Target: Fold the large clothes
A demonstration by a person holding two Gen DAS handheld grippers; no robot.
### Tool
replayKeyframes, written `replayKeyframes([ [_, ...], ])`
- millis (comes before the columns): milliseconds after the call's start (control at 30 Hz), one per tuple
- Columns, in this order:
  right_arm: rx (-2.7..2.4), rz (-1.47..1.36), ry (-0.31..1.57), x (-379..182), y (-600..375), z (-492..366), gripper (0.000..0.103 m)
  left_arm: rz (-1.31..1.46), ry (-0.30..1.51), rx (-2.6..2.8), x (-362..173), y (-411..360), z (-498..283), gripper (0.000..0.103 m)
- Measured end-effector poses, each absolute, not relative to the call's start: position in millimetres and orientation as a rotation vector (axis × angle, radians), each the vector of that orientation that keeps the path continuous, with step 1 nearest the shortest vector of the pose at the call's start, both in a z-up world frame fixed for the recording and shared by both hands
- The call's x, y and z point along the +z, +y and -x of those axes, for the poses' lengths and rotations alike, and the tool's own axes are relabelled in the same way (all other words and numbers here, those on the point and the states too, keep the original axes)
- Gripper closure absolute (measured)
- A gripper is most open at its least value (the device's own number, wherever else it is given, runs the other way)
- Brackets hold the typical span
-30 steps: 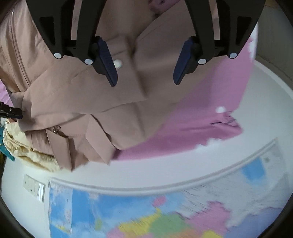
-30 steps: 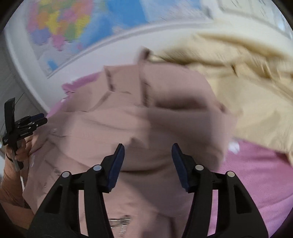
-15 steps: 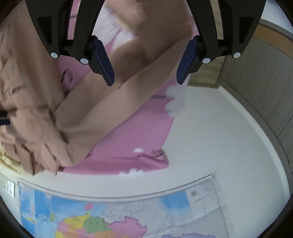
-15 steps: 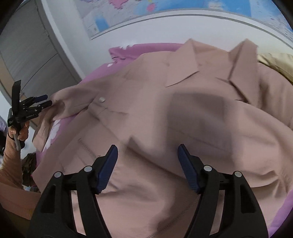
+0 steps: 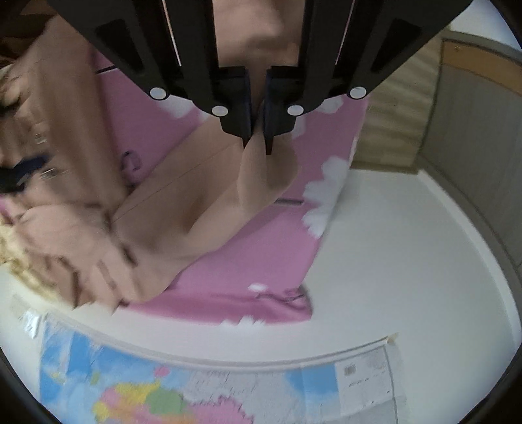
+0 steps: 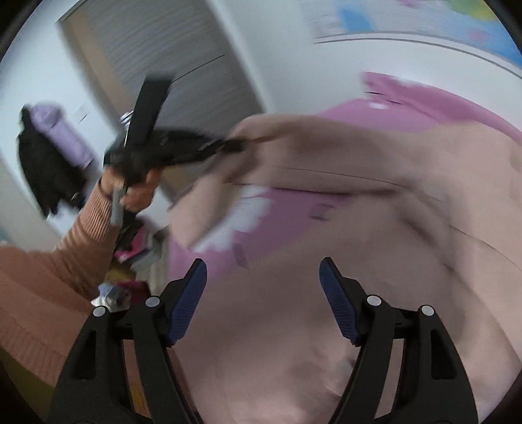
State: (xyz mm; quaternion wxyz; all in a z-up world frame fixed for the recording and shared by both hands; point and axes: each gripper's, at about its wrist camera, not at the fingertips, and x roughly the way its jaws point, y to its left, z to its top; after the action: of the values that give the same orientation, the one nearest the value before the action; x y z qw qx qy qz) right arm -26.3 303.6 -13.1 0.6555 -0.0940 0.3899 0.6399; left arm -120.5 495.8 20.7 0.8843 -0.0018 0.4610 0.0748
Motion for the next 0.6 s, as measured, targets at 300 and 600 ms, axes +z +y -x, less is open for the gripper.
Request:
replayKeyframes([
  [300,1.531,0.195,0.924,-40.5,409.3,74.0,0.030,-0.001,0.923,0.001,45.3,458.4,113.8,0.099],
  [600,1.562,0.057,0.938,-27.5,402.5,58.6,0.097,0.107,0.909,-0.078,57.0,462.1,98.8,0.093],
])
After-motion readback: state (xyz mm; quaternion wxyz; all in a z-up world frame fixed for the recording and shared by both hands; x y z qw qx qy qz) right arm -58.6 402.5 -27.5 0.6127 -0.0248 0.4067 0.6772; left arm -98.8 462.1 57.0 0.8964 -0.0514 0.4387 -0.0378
